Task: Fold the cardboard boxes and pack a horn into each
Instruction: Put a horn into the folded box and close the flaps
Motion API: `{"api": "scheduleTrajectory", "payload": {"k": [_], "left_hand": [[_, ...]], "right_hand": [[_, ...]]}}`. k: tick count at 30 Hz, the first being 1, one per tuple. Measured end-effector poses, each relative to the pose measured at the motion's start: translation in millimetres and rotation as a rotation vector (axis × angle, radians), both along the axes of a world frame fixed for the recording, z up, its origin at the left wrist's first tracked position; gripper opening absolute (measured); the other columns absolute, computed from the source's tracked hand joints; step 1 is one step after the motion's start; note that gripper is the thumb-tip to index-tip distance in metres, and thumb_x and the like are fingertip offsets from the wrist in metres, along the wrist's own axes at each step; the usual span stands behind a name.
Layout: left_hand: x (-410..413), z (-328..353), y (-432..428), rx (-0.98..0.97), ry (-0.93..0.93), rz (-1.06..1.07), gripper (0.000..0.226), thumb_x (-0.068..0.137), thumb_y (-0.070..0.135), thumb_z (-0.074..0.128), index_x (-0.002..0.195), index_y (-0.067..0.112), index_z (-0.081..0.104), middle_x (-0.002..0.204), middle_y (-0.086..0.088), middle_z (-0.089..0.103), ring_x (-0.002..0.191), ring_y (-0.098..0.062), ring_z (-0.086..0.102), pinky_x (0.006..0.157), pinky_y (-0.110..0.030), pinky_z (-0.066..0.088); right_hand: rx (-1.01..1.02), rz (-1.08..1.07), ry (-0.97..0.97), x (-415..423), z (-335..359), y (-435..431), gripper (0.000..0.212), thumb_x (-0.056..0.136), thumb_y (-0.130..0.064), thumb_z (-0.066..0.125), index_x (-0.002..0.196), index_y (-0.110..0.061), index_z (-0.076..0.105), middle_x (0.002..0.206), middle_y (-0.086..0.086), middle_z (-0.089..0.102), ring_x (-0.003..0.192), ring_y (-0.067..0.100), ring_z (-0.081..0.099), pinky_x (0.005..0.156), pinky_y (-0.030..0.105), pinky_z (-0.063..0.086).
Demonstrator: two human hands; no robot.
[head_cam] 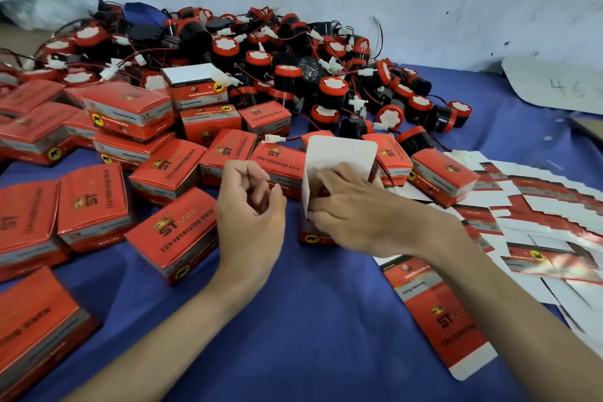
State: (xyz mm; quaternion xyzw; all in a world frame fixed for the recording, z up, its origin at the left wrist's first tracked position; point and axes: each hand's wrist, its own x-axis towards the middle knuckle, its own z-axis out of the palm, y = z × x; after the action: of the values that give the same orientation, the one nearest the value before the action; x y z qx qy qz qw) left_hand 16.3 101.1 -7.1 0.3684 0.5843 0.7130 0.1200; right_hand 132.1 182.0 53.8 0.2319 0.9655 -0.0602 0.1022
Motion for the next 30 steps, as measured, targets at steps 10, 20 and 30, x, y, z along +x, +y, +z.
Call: {"api": "scheduleTrajectory", "payload": {"k": [10,20,30], "left_hand": [[1.7,-2.2,-0.4,0.062,0.039,-0.033,0.026,0.080,0.001,0.061,0.090,0.023,0.052,0.086,0.014,0.059,0.083,0.001,0.058,0.077,-0.012,0.045],[7.7,0.9,-0.1,0.126,0.088,-0.033,0.021,0.088,0.015,0.057,0.101,0.029,0.049,0.091,0.009,0.049,0.081,0.000,0.051,0.077,-0.015,0.042],[8.0,-2.7,-2.2,0.134,0.107,-0.048,0.045,0.085,-0.015,0.056,0.096,0.028,0.048,0.064,0.010,0.041,0.056,-0.003,0.044,0.052,-0.009,0.036]], "right_hand": [[0.081,0.118,0.138,4.2,-7.1,4.3,0.037,0.100,-0.038,0.033,0.106,-0.028,0.068,0.101,-0.007,0.048,0.104,0.018,0.038,0.091,0.033,0.034],[-0.065,0.089,0.338,7.6,-10.6,1.7,0.012,0.089,-0.019,0.056,0.097,-0.016,0.064,0.094,-0.015,0.048,0.103,0.016,0.041,0.087,0.042,0.041],[0.116,-0.052,0.321,1.9,-9.5,-8.7,0.026,0.095,-0.022,0.044,0.109,-0.021,0.066,0.111,-0.003,0.061,0.108,0.019,0.046,0.086,0.033,0.040]]}}
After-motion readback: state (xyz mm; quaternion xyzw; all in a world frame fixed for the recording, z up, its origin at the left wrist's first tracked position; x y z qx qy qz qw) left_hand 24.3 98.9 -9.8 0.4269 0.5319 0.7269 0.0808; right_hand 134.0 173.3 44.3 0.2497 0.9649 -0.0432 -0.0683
